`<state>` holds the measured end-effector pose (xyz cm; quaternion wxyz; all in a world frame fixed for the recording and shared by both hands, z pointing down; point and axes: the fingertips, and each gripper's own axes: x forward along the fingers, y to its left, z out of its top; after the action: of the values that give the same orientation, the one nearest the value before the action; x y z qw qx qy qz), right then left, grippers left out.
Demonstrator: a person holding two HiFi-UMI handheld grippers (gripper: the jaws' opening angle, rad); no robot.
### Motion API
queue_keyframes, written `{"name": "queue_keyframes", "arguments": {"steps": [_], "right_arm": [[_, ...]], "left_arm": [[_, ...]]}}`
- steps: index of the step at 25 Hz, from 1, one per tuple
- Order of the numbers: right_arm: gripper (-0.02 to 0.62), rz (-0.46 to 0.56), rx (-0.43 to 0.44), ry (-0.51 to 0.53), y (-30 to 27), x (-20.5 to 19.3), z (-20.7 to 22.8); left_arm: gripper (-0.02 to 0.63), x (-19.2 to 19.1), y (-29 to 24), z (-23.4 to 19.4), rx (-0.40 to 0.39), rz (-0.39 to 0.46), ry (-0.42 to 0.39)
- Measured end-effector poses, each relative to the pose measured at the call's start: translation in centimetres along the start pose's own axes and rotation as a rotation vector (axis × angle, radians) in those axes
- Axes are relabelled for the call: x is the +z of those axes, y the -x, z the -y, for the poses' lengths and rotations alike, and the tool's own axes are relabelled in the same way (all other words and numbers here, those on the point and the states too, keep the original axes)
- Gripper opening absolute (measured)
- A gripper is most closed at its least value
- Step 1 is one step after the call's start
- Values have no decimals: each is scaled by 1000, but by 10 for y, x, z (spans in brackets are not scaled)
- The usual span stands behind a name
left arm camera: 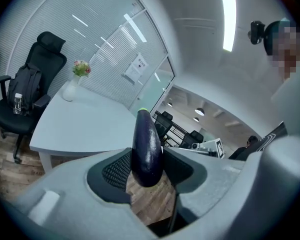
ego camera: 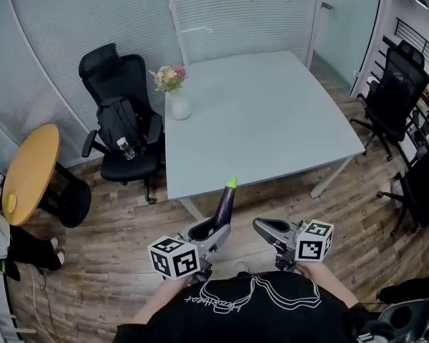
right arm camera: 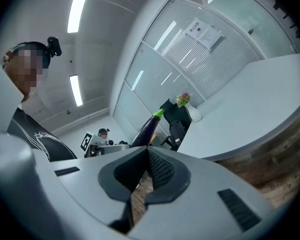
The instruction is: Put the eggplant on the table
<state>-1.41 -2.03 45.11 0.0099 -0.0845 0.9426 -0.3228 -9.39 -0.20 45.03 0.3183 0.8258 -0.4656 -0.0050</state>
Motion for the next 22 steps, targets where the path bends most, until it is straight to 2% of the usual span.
{"name": "queue_keyframes", "arguments": {"steps": [8, 22], "right_arm": [[9, -13, 20, 46, -8, 44, 38], [9, 13, -12, 52, -34, 73, 76]], "left_arm": [[206, 35, -48, -7, -3, 17, -35], [206, 65, -80, -44, -39, 4, -47]]}}
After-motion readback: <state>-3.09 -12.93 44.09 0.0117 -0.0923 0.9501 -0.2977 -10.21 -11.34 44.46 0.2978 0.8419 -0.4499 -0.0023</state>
